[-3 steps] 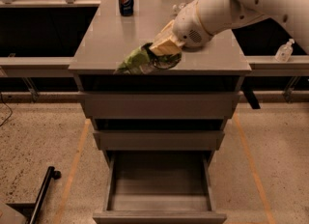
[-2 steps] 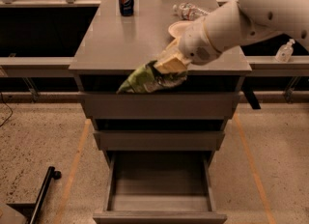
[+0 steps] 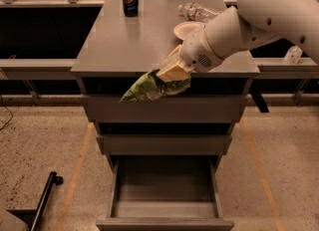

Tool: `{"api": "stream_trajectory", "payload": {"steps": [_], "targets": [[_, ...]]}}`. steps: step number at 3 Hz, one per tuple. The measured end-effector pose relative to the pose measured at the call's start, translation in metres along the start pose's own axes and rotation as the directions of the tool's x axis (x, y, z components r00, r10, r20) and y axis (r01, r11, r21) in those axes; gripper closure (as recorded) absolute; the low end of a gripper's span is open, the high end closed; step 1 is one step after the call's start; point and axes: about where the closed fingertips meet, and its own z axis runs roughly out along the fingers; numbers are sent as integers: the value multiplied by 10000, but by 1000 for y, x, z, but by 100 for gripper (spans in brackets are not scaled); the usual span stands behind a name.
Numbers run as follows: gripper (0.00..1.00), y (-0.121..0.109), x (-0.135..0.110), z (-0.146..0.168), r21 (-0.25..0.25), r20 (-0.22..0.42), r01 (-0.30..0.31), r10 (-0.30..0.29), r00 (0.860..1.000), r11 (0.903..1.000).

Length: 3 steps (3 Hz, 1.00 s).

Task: Place green jalapeno chip bag into bottom drawer

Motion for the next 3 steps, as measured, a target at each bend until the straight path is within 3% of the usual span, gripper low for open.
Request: {"api": "stream_trajectory", "payload": {"steps": [1, 2, 3], "targets": [[100, 14, 22, 22, -322, 53, -210, 211, 9998, 9993], [100, 55, 82, 70, -1089, -259, -922, 899, 9956, 9898], [100, 91, 150, 124, -1730, -524, -1789, 1724, 9836, 9685]]}}
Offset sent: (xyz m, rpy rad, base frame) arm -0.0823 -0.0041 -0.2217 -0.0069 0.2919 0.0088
